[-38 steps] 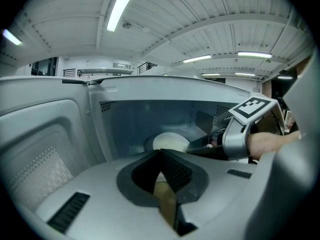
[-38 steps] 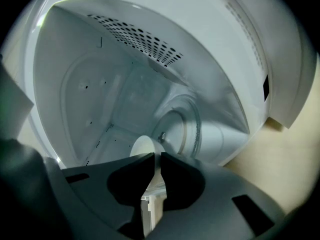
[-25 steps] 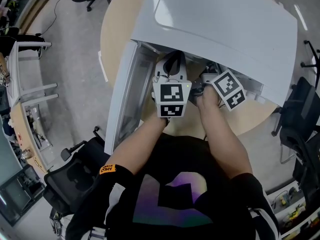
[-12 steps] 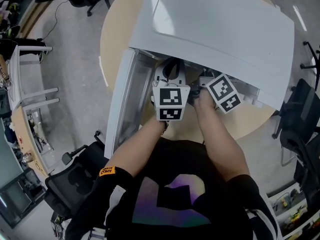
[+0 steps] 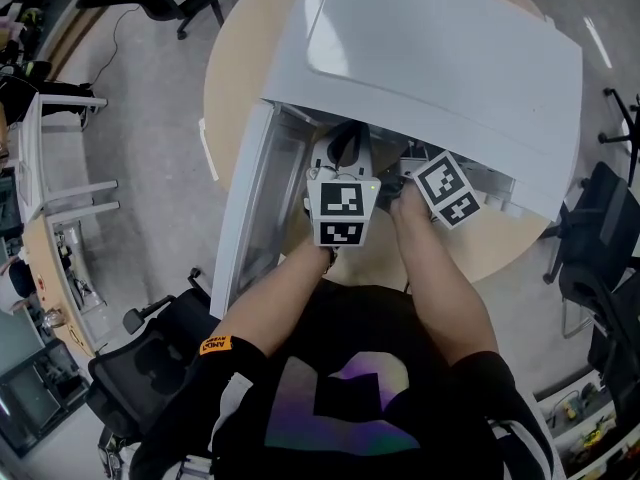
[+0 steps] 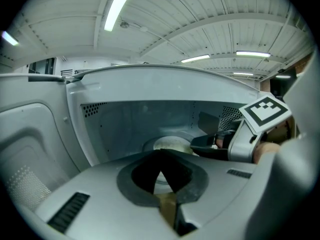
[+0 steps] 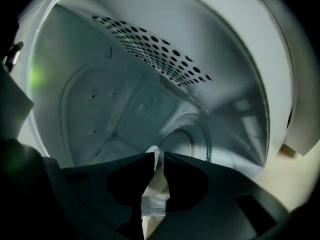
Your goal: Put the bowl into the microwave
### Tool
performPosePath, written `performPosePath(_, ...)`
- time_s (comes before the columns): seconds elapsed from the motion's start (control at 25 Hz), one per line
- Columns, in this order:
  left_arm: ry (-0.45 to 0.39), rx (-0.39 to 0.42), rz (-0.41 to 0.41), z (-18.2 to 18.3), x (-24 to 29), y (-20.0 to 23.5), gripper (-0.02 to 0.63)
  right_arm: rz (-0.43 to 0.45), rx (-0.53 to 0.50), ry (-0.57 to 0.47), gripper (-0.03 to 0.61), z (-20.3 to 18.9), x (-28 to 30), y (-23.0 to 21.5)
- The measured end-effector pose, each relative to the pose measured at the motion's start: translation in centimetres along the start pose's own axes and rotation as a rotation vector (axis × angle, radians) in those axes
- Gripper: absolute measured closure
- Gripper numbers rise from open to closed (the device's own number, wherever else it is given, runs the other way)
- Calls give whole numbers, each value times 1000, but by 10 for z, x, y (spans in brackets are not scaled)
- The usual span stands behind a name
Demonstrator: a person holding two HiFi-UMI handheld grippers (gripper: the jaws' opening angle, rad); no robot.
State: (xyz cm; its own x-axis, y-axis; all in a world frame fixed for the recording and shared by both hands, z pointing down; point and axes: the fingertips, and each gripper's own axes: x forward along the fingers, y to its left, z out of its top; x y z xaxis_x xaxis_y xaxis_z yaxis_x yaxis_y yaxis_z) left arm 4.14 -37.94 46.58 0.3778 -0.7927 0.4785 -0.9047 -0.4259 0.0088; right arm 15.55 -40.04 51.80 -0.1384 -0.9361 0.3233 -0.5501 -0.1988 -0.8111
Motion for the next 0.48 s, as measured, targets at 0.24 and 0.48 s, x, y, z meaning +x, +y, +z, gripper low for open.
performPosePath(0.24,-13,-12,-6,2,-10,-1,568,-10,-84,2,531,1,-15,5)
performPosePath(0.48,-25,-20,-21,3,-27,-6,568,-9,-156,13,531,-2,-36,11)
